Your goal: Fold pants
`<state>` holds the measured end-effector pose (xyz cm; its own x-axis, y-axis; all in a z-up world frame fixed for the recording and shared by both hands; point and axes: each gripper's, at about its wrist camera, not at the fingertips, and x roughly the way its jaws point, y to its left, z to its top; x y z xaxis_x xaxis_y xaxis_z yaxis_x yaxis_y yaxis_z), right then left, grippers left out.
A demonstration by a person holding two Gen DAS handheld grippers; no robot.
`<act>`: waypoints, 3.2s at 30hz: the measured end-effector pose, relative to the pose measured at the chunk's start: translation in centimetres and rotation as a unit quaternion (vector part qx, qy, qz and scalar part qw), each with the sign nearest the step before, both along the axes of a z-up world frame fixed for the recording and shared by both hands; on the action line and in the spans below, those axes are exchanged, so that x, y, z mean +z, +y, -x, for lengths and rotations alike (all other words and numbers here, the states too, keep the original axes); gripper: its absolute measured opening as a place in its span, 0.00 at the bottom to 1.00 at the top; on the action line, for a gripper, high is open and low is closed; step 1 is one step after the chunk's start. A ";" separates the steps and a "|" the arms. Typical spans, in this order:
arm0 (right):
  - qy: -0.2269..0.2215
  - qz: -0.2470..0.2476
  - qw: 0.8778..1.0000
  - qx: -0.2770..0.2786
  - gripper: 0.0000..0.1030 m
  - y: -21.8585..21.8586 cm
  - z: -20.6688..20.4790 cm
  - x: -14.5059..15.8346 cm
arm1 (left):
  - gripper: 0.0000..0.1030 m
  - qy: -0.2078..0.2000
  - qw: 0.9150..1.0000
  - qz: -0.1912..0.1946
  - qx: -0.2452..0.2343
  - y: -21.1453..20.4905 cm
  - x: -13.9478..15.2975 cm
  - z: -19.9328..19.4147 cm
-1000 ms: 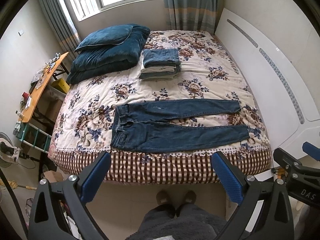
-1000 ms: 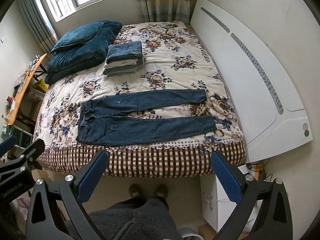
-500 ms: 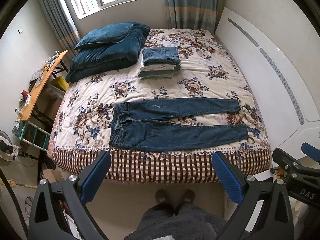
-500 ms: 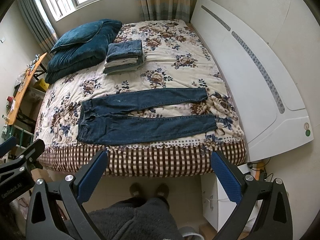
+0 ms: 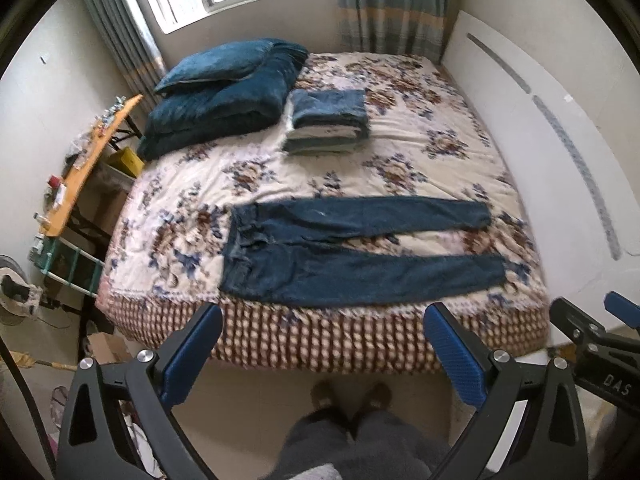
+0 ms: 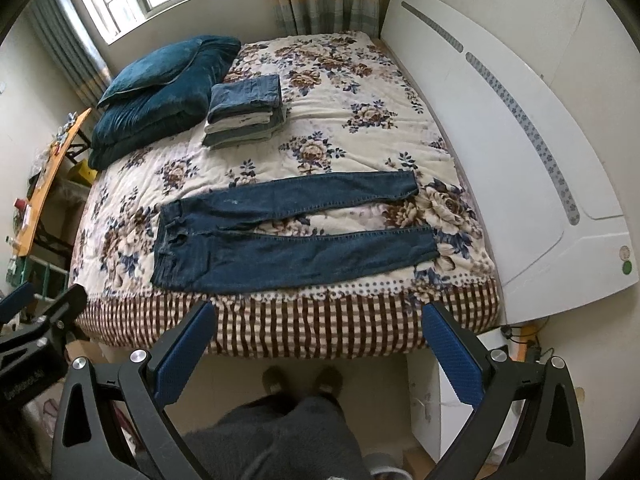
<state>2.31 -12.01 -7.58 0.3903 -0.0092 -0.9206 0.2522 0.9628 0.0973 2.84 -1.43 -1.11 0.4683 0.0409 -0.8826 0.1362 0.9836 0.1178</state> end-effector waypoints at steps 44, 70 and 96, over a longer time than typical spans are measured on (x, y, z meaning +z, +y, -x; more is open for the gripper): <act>0.334 0.077 0.810 0.476 0.67 16.5 -59.3 -63.6 | 0.48 0.353 0.875 -0.130 -0.304 6.2 -57.0 -49.0; 0.276 -0.126 0.916 0.264 0.08 10.9 -36.1 -56.1 | 0.12 0.315 0.948 0.039 -0.002 9.9 -48.4 -26.2; 0.257 0.028 0.953 0.160 0.87 12.9 -31.3 -53.4 | 0.87 0.187 0.973 -0.040 0.130 9.9 -41.3 -22.6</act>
